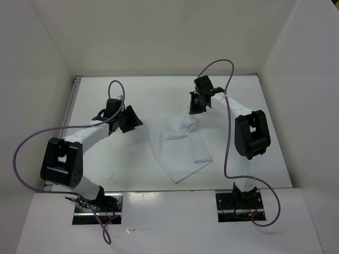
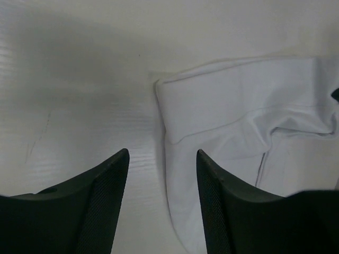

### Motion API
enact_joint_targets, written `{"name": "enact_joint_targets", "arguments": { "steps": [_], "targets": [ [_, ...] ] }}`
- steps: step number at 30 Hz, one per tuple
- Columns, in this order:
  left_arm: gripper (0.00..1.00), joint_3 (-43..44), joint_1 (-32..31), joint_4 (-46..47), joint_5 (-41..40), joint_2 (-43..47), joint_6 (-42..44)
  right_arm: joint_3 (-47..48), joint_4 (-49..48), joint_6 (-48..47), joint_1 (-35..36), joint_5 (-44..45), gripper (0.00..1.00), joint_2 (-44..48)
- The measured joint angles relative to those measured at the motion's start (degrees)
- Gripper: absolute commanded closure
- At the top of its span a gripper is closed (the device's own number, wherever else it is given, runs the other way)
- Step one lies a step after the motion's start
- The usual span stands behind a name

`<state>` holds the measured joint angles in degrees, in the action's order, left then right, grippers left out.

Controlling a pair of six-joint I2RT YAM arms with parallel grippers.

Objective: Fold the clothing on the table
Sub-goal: Flatten the skirt out

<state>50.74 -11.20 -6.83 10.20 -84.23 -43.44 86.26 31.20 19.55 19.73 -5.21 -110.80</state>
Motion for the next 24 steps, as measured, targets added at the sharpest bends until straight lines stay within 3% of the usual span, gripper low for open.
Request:
{"name": "enact_joint_targets", "arguments": {
  "steps": [5,11,18,22,24],
  "targets": [
    [0.39,3.0,-2.6,1.9,-0.9,-10.7,-2.1,0.0,0.1,-0.1,0.0,0.4,1.00,0.0],
    [0.43,3.0,-4.2,4.3,-0.5,-15.7,-5.1,0.0,0.1,-0.1,0.0,0.7,1.00,0.0],
    [0.67,4.8,-4.1,10.4,2.3,-20.4,-7.4,0.0,0.2,-0.1,0.0,1.5,1.00,0.0],
    [0.99,6.1,-4.1,13.0,3.9,-23.5,-8.4,0.0,0.2,-0.4,0.0,1.8,1.00,0.0],
    [1.00,7.1,-4.0,14.2,5.0,-24.7,-8.7,0.0,0.2,-0.5,0.0,2.1,1.00,0.0]
  ]
}}
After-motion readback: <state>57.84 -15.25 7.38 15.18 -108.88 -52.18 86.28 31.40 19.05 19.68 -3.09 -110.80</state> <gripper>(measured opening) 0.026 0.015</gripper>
